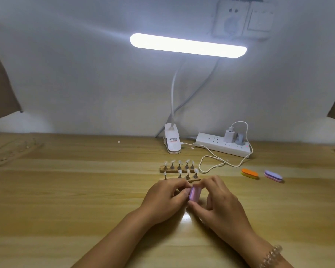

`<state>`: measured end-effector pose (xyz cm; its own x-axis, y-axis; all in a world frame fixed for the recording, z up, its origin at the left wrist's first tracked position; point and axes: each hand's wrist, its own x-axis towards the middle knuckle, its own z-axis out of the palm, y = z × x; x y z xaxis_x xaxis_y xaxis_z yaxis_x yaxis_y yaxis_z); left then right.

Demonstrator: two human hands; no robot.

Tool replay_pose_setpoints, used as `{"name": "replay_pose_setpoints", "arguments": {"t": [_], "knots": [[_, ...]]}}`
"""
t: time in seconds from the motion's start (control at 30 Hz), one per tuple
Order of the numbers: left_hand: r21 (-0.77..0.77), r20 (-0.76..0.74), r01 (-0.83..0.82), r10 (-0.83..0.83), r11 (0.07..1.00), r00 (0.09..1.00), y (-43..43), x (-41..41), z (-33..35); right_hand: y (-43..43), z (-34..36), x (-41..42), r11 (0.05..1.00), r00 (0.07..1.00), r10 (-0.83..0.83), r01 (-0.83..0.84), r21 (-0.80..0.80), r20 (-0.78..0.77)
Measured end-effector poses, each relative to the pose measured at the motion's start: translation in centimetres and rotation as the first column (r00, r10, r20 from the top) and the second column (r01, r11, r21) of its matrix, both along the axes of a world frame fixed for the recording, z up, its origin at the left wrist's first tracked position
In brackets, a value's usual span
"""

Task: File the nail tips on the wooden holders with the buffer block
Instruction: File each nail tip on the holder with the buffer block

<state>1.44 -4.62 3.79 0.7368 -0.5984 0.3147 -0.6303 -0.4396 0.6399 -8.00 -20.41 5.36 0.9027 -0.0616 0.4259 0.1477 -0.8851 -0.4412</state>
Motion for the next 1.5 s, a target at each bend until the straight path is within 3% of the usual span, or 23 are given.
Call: {"name": "replay_pose_setpoints", "arguments": {"t": [0.1,0.23,0.47,0.6,0.77,1.0,1.1,1.23,1.37,1.5], "knots": [[0.057,0.059,-0.011,0.008,0.998,0.998,-0.1,-0.2,-0.2,-0.1,0.0,0.2,0.998,0.997,-0.055,0.054,0.006,0.054],[0.029,0.038,-0.014,0.013,0.999,0.999,-0.1,-0.2,-0.1,0.0,-0.2,-0.4,0.997,1.000,0.002,-0.002,-0.072,-0.001],[0.087,0.035,0.004,-0.007,0.996,0.999,-0.1,-0.6,0.1,-0.1,0.1,0.0,0.999,0.997,-0.039,0.039,0.006,0.067],[-0.067,-0.077,-0.020,0.015,0.998,0.997,0.1,-0.2,0.4,0.2,-0.1,-0.5,0.994,0.998,0.050,-0.052,-0.098,-0.030],[-0.149,-0.155,-0.013,-0.011,0.989,0.988,0.0,-0.3,0.7,0.2,0.4,-0.5,0.997,0.995,0.053,-0.058,0.059,0.084],[-0.184,-0.194,-0.022,-0.014,0.983,0.981,0.0,-0.2,0.6,0.0,0.1,-0.2,0.984,0.992,0.043,-0.062,0.164,0.116],[-0.136,-0.120,0.008,-0.025,0.991,0.992,0.1,-0.3,0.5,-0.5,0.0,0.3,0.977,0.992,-0.021,-0.006,0.211,0.127],[-0.076,-0.055,0.029,-0.033,0.997,0.998,0.1,-0.2,0.1,0.0,-0.3,0.1,0.992,0.995,0.045,-0.056,0.115,0.094],[-0.061,-0.029,0.022,-0.023,0.998,0.999,0.0,-0.2,0.0,-0.6,-0.3,0.6,0.982,0.993,-0.064,0.044,0.185,0.098],[-0.076,-0.062,0.024,-0.029,0.997,0.998,0.0,-0.1,0.1,-0.1,-0.3,0.1,0.996,0.995,0.034,-0.041,0.076,0.095]]}}
